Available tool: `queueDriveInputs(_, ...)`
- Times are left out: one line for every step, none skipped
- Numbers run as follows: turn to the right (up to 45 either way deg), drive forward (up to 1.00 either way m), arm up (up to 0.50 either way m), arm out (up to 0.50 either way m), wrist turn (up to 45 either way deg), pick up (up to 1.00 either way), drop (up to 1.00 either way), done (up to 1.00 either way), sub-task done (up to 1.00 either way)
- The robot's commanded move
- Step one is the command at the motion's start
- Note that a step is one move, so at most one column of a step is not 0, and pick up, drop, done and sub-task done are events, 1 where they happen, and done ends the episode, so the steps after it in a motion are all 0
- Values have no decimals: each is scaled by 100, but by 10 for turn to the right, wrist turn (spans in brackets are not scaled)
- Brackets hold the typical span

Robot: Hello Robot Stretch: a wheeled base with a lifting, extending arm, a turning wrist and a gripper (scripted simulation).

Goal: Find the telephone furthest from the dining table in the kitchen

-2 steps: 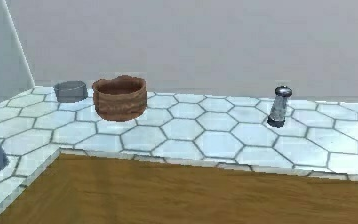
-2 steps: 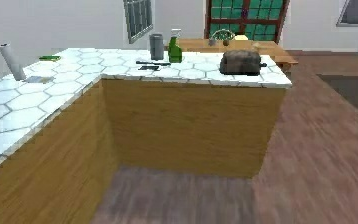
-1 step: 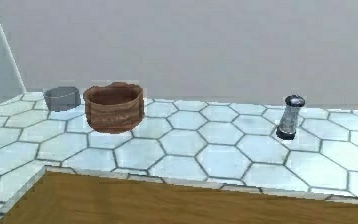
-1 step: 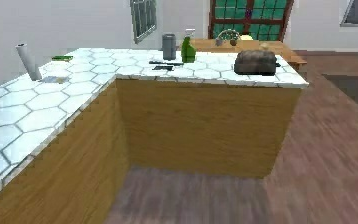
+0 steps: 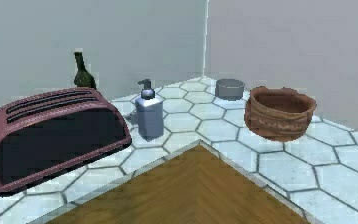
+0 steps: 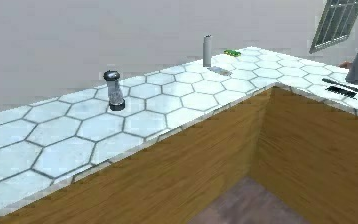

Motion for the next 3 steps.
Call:
queueDriveInputs(-90, 0, 0, 0, 0, 0, 0, 0, 0)
queueDriveInputs(0, 85, 0, 0, 0, 0, 0, 0, 0)
queueDriveInputs(0, 0, 0, 0, 0, 0, 0, 100, 0)
